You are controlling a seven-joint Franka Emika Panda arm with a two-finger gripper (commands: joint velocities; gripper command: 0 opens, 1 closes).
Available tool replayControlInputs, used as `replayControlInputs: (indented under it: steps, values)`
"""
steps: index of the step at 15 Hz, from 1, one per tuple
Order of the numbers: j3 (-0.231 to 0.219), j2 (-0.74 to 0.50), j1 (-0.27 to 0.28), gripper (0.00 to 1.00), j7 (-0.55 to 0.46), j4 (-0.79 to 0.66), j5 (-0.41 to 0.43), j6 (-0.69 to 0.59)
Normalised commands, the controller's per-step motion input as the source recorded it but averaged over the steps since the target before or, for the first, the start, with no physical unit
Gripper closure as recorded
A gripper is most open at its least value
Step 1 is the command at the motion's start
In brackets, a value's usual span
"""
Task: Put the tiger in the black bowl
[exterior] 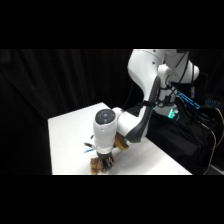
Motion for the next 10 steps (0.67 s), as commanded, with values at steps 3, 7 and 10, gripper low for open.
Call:
replayControlInputs:
  steps: [3,7,10]
  values:
    - [-0.134,-0.07,0.131,0.95,0.09,0.12,-0.061,-0.2]
    - [-0.093,-0.23,0.122,0.93,0.11,0.08,-0.097,-0.39]
    - [-0.026,-0.42,0.073,0.93,0.12,-0.03,-0.149,-0.5]
